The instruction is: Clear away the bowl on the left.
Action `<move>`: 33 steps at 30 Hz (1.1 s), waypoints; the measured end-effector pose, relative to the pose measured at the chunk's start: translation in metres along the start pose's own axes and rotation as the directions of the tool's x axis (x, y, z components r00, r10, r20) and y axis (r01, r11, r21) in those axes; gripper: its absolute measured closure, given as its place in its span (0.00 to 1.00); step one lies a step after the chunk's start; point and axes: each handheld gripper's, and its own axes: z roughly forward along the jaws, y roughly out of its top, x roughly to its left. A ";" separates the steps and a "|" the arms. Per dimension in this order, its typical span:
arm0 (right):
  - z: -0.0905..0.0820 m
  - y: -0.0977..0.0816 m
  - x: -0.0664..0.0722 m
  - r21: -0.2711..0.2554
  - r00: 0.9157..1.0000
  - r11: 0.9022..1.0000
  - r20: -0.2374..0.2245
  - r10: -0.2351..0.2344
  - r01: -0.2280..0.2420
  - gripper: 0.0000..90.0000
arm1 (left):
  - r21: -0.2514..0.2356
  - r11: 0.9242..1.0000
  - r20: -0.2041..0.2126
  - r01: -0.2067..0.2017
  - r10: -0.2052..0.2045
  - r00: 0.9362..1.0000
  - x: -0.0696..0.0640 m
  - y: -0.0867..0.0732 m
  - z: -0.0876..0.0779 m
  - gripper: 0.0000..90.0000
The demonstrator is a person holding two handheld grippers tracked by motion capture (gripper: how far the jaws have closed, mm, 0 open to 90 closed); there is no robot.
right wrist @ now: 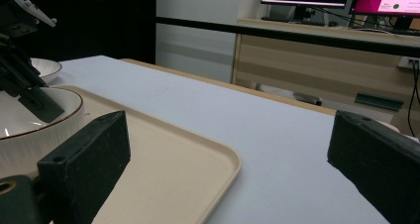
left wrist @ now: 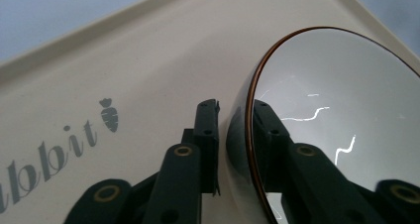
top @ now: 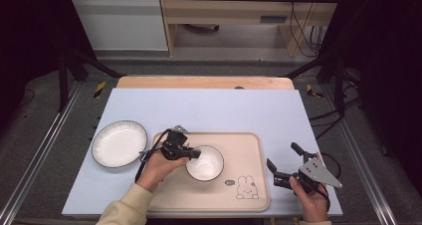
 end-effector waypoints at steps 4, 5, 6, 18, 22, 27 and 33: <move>0.000 0.000 0.000 0.000 1.000 1.000 0.000 0.000 0.000 0.03 | -0.007 1.000 -0.016 -0.031 0.030 0.999 -0.003 -0.001 -0.001 0.71; 0.000 0.000 0.000 0.002 1.000 1.000 -0.001 -0.003 0.003 0.03 | -0.011 0.999 -0.028 -0.039 0.038 0.999 -0.005 0.000 -0.002 0.68; 0.000 0.000 0.000 0.003 1.000 1.000 -0.001 -0.003 0.003 0.03 | -0.014 0.999 -0.035 -0.048 0.047 0.998 -0.006 0.000 -0.002 0.65; 0.000 0.000 0.001 0.005 1.000 1.000 -0.004 -0.005 0.006 0.03 | -0.167 0.974 -0.054 -0.154 0.147 0.988 -0.020 0.003 -0.011 0.24; 0.000 0.000 0.001 0.007 1.000 1.000 -0.001 -0.004 0.004 0.03 | -0.251 0.937 -0.074 -0.244 0.233 0.970 -0.024 0.003 -0.018 0.15; 0.000 0.000 0.001 0.006 1.000 1.000 -0.001 -0.007 0.007 0.03 | -0.299 0.904 -0.075 -0.305 0.296 0.952 -0.031 0.004 -0.022 0.10; 0.000 0.000 0.002 0.005 1.000 1.000 -0.006 -0.007 0.007 0.03 | -0.352 0.867 -0.090 -0.353 0.344 0.935 -0.039 0.004 -0.025 0.08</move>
